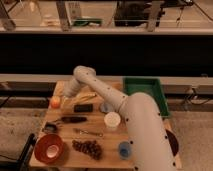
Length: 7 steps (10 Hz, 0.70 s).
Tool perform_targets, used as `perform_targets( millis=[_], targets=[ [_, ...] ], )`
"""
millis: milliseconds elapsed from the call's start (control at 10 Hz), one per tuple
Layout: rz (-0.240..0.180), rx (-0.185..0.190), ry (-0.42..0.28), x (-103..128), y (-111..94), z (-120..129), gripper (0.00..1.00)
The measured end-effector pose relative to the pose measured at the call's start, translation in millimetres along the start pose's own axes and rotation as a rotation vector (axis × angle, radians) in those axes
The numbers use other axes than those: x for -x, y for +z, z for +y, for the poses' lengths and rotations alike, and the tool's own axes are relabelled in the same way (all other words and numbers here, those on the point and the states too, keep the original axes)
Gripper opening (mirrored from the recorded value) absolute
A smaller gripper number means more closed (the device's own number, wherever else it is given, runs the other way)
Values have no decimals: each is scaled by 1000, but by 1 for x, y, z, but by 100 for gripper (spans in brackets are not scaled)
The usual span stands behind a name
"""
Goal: Place apple in red bowl
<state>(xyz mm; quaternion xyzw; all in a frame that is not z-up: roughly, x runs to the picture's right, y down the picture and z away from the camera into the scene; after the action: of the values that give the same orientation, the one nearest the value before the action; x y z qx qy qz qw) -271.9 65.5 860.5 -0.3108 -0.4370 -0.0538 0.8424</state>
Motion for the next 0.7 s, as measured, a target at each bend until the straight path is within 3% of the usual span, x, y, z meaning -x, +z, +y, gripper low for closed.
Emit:
perform_targets(
  millis=[100,300,700],
  targets=[
    [-44,-4,-11,20,-7,11,17],
    [-83,-6,-39,53,-17,29,17],
    [-68,-13,-63,87,-29,66,17]
  ],
)
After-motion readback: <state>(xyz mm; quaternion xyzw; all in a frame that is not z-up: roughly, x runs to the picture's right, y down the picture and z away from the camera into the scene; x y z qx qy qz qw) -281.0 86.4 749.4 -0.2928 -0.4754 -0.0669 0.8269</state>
